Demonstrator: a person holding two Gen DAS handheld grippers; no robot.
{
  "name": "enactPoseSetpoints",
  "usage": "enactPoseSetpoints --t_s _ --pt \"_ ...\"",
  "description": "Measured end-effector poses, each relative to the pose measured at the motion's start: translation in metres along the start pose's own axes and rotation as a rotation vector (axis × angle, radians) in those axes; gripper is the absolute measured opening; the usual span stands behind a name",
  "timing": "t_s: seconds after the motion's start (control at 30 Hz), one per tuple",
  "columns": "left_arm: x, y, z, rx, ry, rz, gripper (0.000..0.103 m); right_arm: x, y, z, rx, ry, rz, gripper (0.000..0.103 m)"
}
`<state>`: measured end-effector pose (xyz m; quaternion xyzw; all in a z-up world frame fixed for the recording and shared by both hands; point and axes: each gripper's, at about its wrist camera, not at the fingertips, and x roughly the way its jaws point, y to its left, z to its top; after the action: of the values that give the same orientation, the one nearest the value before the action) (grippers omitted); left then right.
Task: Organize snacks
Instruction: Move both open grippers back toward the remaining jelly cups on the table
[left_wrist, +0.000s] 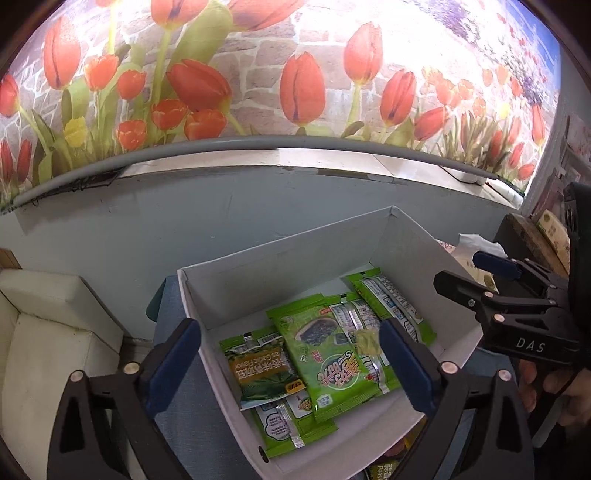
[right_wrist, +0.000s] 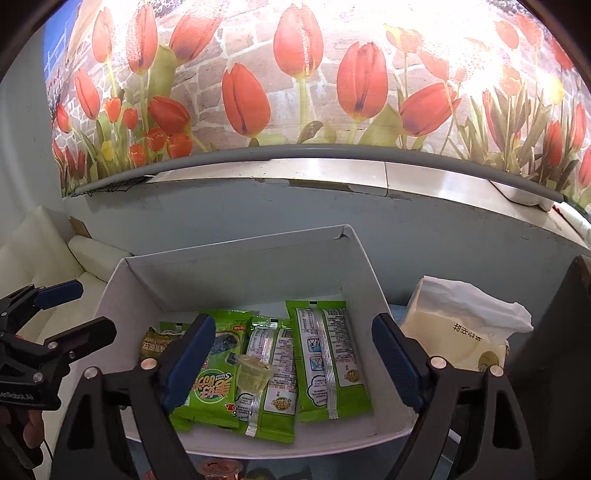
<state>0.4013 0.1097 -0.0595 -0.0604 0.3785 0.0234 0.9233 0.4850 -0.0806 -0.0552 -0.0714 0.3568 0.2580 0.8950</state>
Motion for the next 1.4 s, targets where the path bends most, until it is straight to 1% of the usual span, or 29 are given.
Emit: enactPoseSetpoints --t_s 0.07,0.13,0.2,0.3,0.33,0.43,0.57,0.67,0.7,0.77,0.8,0.83,0.9,0.97,1.03,1.1,1.2,1.33,1.4 --pt "-0.005 -0.004 -0.003 0.022 -0.012 0.012 0.103 -0.005 -0.003 -0.004 0.011 -0.002 -0.013 0.09" --pt "-0.012 -0.009 -0.007 0.042 -0.025 -0.003 0.103 -0.013 -0.006 -0.009 0.036 -0.005 -0.005 0.09" --pt "-0.023 -0.012 -0.012 0.039 -0.035 -0.014 0.103 -0.023 -0.01 -0.016 0.06 -0.006 0.0 0.09" --pt "-0.042 -0.014 -0.023 0.014 -0.052 -0.068 0.103 -0.048 -0.011 -0.036 0.066 -0.032 -0.006 0.09" --pt "-0.052 -0.015 -0.029 0.002 -0.057 -0.082 0.103 -0.059 -0.011 -0.045 0.069 -0.04 -0.008 0.091" --pt "-0.076 -0.021 -0.049 0.006 -0.078 -0.078 0.103 -0.08 -0.011 -0.074 0.087 -0.044 0.0 0.091" --pt "-0.11 -0.027 -0.081 -0.003 -0.096 -0.088 0.103 -0.1 -0.006 -0.126 0.071 -0.03 -0.019 0.091" --pt "-0.131 -0.034 -0.109 0.002 -0.096 -0.087 0.103 -0.101 0.002 -0.16 0.038 -0.019 -0.02 0.091" --pt "-0.139 -0.039 -0.122 0.015 -0.097 -0.065 0.103 -0.098 0.003 -0.169 0.029 -0.005 -0.02 0.091" --pt "-0.148 -0.045 -0.141 0.025 -0.089 -0.072 0.103 -0.085 0.004 -0.18 0.034 0.03 -0.045 0.091" --pt "-0.154 -0.049 -0.155 0.02 -0.081 -0.092 0.103 -0.08 0.002 -0.182 0.048 0.04 -0.044 0.091" --pt "-0.157 -0.052 -0.165 0.021 -0.072 -0.095 0.103 -0.073 -0.001 -0.184 0.076 0.047 -0.041 0.091" --pt "-0.164 -0.06 -0.186 0.029 -0.059 -0.068 0.103 -0.063 -0.008 -0.183 0.126 0.056 -0.041 0.091" --pt "-0.168 -0.065 -0.202 0.04 -0.042 -0.074 0.103 -0.053 -0.016 -0.177 0.17 0.047 -0.053 0.087" --pt "-0.171 -0.068 -0.217 0.024 -0.028 -0.099 0.103 -0.043 -0.022 -0.171 0.205 0.044 -0.086 0.081" --pt "-0.169 -0.072 -0.226 0.031 0.006 -0.13 0.103 -0.03 -0.028 -0.164 0.222 0.053 -0.109 0.08" --pt "-0.167 -0.075 -0.233 0.055 0.017 -0.105 0.103 -0.013 -0.027 -0.159 0.21 0.083 -0.104 0.08" --pt "-0.166 -0.071 -0.233 0.036 0.014 -0.119 0.103 0.0 -0.014 -0.162 0.174 0.101 -0.091 0.08" --pt "-0.162 -0.066 -0.231 0.024 0.019 -0.118 0.103 0.007 -0.009 -0.162 0.158 0.118 -0.104 0.08"
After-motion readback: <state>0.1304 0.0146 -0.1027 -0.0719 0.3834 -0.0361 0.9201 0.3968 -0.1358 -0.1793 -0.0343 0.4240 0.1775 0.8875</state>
